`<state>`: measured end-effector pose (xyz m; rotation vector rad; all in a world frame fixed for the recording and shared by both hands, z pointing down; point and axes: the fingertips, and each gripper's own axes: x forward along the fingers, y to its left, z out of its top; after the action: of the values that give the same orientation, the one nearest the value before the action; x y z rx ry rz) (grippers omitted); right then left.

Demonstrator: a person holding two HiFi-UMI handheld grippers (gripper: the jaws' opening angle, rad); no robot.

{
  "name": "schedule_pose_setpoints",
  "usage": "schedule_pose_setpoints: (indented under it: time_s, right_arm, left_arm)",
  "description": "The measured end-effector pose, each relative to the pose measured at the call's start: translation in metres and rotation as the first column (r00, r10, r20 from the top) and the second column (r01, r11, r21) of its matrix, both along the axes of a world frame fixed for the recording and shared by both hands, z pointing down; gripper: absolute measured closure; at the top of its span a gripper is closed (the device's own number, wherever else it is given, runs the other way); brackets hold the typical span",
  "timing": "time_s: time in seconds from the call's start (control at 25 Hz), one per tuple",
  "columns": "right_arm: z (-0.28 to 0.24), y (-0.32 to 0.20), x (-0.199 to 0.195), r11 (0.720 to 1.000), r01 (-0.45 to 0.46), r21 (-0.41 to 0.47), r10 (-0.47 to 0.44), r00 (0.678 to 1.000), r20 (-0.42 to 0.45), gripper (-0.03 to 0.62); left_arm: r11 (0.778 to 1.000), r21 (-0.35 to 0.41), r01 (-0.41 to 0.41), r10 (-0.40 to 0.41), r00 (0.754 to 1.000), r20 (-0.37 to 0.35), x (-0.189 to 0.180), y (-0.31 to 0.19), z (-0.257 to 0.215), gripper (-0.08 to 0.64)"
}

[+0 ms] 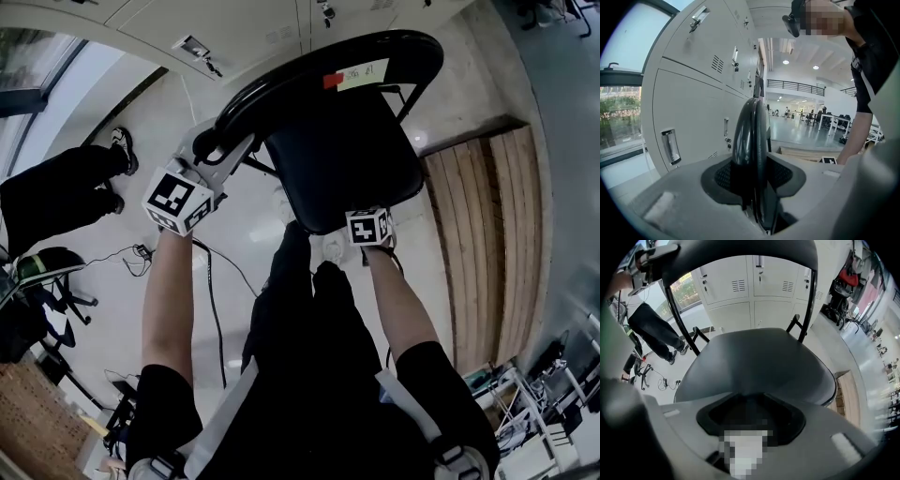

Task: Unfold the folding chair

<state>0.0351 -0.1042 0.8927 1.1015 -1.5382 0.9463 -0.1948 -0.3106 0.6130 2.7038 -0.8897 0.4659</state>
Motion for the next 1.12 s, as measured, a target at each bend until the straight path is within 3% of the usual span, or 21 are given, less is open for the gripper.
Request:
schedule_pose_setpoints:
  time_s: [0.64,1.12]
  right_arm:
    - [0.022,-0.013,-0.004,1.000,-0.013,0.025,0.013,1.000,-0.001,0.425]
    - [0.039,-0.013,-0.005,1.000,-0.025,-0.004,0.025,1.000,-0.007,0.425]
  left_arm:
    - [0.999,-0.011,0.039,-0.039,0.997,-0.066,-0.017,-0.043,0.017,0.407]
    - [0.998,-0.034,0.053,-0.056,0.993,-0.101,-0.027,-0.068,0.032,0.400]
